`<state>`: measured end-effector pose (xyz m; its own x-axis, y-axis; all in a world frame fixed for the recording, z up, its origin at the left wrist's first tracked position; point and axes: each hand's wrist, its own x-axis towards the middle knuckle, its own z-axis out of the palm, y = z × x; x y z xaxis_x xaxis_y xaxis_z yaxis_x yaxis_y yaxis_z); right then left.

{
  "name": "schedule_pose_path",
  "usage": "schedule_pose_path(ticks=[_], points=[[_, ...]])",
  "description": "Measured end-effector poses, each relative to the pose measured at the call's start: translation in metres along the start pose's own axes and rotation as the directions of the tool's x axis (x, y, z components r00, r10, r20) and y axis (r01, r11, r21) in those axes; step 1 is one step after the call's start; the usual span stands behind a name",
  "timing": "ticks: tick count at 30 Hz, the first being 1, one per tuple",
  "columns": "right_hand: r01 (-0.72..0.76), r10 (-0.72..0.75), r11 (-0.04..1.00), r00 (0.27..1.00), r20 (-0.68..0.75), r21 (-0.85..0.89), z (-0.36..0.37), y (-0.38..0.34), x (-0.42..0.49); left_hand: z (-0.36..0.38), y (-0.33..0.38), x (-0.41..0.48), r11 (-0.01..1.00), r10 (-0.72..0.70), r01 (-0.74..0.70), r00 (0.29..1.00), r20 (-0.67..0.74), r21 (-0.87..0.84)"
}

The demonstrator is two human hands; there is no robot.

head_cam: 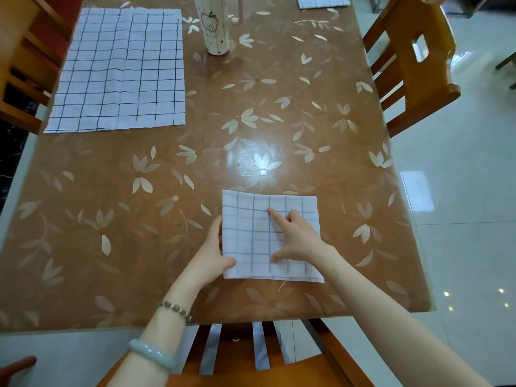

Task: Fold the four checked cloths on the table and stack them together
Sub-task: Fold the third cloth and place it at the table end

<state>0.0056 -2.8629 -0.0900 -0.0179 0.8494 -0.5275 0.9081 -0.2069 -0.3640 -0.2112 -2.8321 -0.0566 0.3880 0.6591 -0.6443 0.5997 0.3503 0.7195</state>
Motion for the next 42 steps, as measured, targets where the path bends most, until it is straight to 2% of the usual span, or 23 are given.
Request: schedule_pose_path(ticks=[2, 4, 11, 16, 18, 20, 21, 22, 24, 26, 28, 31, 33, 35, 39, 42], points=[[-0.009, 0.011, 0.999, 0.999, 0.039, -0.050, -0.002, -0.002, 0.001, -0.001, 0.004, -0.003, 0.995, 0.006, -0.006, 1.000, -0.002, -0.097], [-0.027, 0.033, 0.995, 0.997, 0.067, -0.099, -0.002, -0.006, 0.004, -0.001, 0.009, -0.004, 0.992, 0.026, -0.025, 1.000, 0.003, -0.121], [-0.069, 0.084, 0.986, 0.992, 0.094, -0.153, 0.001, -0.010, 0.010, 0.015, 0.031, -0.013, 0.990, 0.116, -0.110, 0.991, 0.065, -0.090], [-0.056, 0.070, 0.987, 0.994, 0.086, -0.151, 0.000, -0.009, 0.009, 0.038, 0.046, -0.010, 0.987, 0.154, -0.156, 0.987, 0.044, 0.033], [-0.044, 0.051, 0.995, 0.995, 0.081, -0.092, 0.000, -0.004, 0.010, 0.049, 0.056, -0.012, 0.980, 0.172, -0.176, 0.984, 0.048, 0.089], [-0.015, 0.009, 0.982, 0.999, 0.034, 0.190, 0.003, 0.007, 0.009, 0.064, 0.066, -0.014, 0.973, 0.175, -0.182, 0.983, 0.062, 0.145], [-0.001, 0.006, 0.918, 1.000, -0.012, 0.397, 0.002, 0.014, 0.005, 0.073, 0.070, -0.014, 0.965, 0.175, -0.185, 0.982, 0.067, 0.185], [-0.001, 0.040, 0.810, 0.998, -0.054, 0.586, 0.000, 0.020, -0.002, 0.082, 0.074, -0.012, 0.955, 0.178, -0.189, 0.982, 0.067, 0.228], [-0.030, 0.191, 0.617, 0.975, -0.113, 0.787, -0.002, 0.036, -0.014, 0.098, 0.080, -0.009, 0.931, 0.189, -0.201, 0.980, 0.067, 0.303], [-0.059, 0.369, 0.568, 0.910, -0.190, 0.821, 0.002, 0.051, -0.023, 0.115, 0.082, -0.004, 0.910, 0.196, -0.205, 0.979, 0.062, 0.360], [-0.089, 0.481, 0.488, 0.858, -0.182, 0.868, 0.003, 0.057, -0.028, 0.128, 0.083, 0.002, 0.895, 0.205, -0.202, 0.978, 0.036, 0.399], [-0.051, 0.509, 0.261, 0.856, -0.092, 0.964, 0.000, 0.055, -0.031, 0.146, 0.079, 0.011, 0.881, 0.213, -0.201, 0.977, 0.021, 0.427], [-0.024, 0.510, 0.182, 0.857, -0.074, 0.983, -0.004, 0.054, -0.032, 0.154, 0.074, 0.017, 0.875, 0.211, -0.201, 0.977, 0.028, 0.440], [-0.039, 0.538, 0.205, 0.840, -0.079, 0.978, -0.001, 0.054, -0.030, 0.158, 0.069, 0.024, 0.882, 0.202, -0.196, 0.979, 0.032, 0.429], [-0.119, 0.588, 0.408, 0.793, -0.161, 0.905, 0.003, 0.057, -0.024, 0.152, 0.062, 0.031, 0.925, 0.191, -0.192, 0.981, 0.038, 0.329], [-0.146, 0.599, 0.455, 0.780, -0.181, 0.878, -0.004, 0.052, -0.020, 0.127, 0.053, 0.037, 0.862, 0.321, -0.262, 0.945, -0.066, 0.434]])
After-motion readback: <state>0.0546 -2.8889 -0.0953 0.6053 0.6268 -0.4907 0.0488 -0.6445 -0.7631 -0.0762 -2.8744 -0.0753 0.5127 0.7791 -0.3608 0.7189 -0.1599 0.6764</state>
